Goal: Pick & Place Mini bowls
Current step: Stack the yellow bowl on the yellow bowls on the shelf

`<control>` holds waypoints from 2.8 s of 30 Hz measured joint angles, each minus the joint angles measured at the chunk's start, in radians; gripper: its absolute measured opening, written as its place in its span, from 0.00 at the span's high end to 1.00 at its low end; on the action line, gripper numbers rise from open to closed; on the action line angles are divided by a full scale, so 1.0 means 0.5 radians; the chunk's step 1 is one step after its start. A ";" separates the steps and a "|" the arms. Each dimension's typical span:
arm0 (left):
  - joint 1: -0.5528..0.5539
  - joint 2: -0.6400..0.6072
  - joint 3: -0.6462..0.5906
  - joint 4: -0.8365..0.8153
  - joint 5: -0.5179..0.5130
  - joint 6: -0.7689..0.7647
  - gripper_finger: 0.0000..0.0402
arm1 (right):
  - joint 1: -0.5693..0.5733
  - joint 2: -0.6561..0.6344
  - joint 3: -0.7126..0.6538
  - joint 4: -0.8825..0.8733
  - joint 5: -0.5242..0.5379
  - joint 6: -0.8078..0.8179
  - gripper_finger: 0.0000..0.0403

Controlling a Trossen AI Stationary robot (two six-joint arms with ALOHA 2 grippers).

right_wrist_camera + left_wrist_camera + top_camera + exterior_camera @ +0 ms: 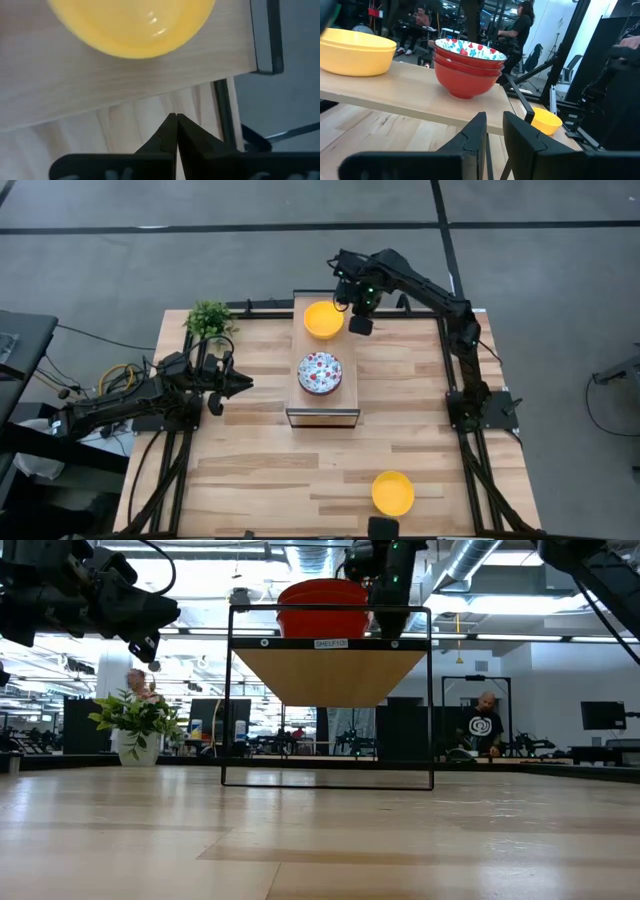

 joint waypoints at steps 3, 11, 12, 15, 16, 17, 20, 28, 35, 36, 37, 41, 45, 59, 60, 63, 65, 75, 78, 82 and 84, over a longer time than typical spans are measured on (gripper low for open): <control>0.000 0.000 0.000 -0.001 0.013 -0.024 0.84 | 0.049 -0.120 -0.019 -0.005 -0.057 0.050 1.00; 0.000 0.000 0.000 -0.003 0.185 0.031 0.84 | 0.292 -0.563 -0.319 -0.006 -0.055 0.423 1.00; 0.000 0.000 0.000 -0.003 0.185 0.032 0.84 | 0.343 -0.626 -0.399 -0.009 -0.057 0.479 1.00; 0.000 0.000 0.000 -0.004 0.185 0.035 0.84 | 0.521 -0.788 -0.675 -0.010 -0.073 0.650 1.00; 0.000 0.000 0.000 -0.004 0.185 0.035 0.84 | 0.583 -0.837 -0.773 -0.008 -0.087 0.713 1.00; 0.000 0.000 0.000 -0.005 0.185 0.035 0.84 | 0.650 -0.886 -0.864 -0.010 -0.112 0.772 1.00; 0.000 0.000 0.000 -0.005 0.186 0.035 0.84 | 0.865 -1.016 -1.108 -0.005 -0.193 0.958 1.00; 0.000 0.000 0.000 -0.012 0.186 0.035 0.84 | 1.490 -1.130 -1.386 0.118 -0.213 1.630 1.00; 0.000 0.000 0.000 -0.011 0.213 0.035 0.84 | 1.945 -1.087 -1.390 0.231 -0.165 2.201 1.00; 0.000 0.000 0.000 -0.012 0.235 0.035 0.84 | 2.005 -1.079 -1.390 0.260 -0.136 2.287 1.00; 0.000 0.000 0.000 -0.011 0.266 0.034 0.84 | 2.066 -1.071 -1.392 0.286 -0.115 2.373 1.00; 0.000 0.001 0.000 -0.010 0.432 0.029 0.84 | 2.259 -0.985 -1.389 0.479 -0.101 2.591 1.00; 0.000 0.000 0.000 -0.009 0.545 0.027 0.84 | 2.407 -0.823 -1.390 0.686 -0.108 2.714 1.00; 0.000 0.000 0.000 -0.010 0.596 0.012 0.84 | 2.591 -0.380 -1.390 1.155 -0.311 2.623 0.94; 0.000 0.000 0.000 -0.010 0.611 0.007 0.84 | 2.592 -0.366 -1.390 1.154 -0.312 2.602 0.92; 0.000 0.000 0.000 -0.011 0.645 -0.036 0.84 | 2.606 -0.352 -1.391 1.128 -0.324 2.547 0.85; 0.000 0.000 0.000 -0.011 0.671 -0.059 0.84 | 2.618 -0.355 -1.391 1.109 -0.320 2.527 0.81; 0.000 0.000 0.000 -0.011 0.678 -0.077 0.84 | 2.710 -0.355 -1.516 1.182 -0.355 2.559 0.74; 0.000 0.000 0.000 -0.011 0.678 -0.077 0.84 | 2.705 -0.355 -1.587 1.253 -0.360 2.560 0.71; 0.000 0.000 0.000 -0.011 0.678 -0.077 0.84 | 2.681 -0.355 -1.659 1.271 -0.360 2.558 0.66; 0.000 0.000 0.000 -0.010 0.677 -0.077 0.84 | 2.679 -0.355 -1.691 1.312 -0.365 2.548 0.64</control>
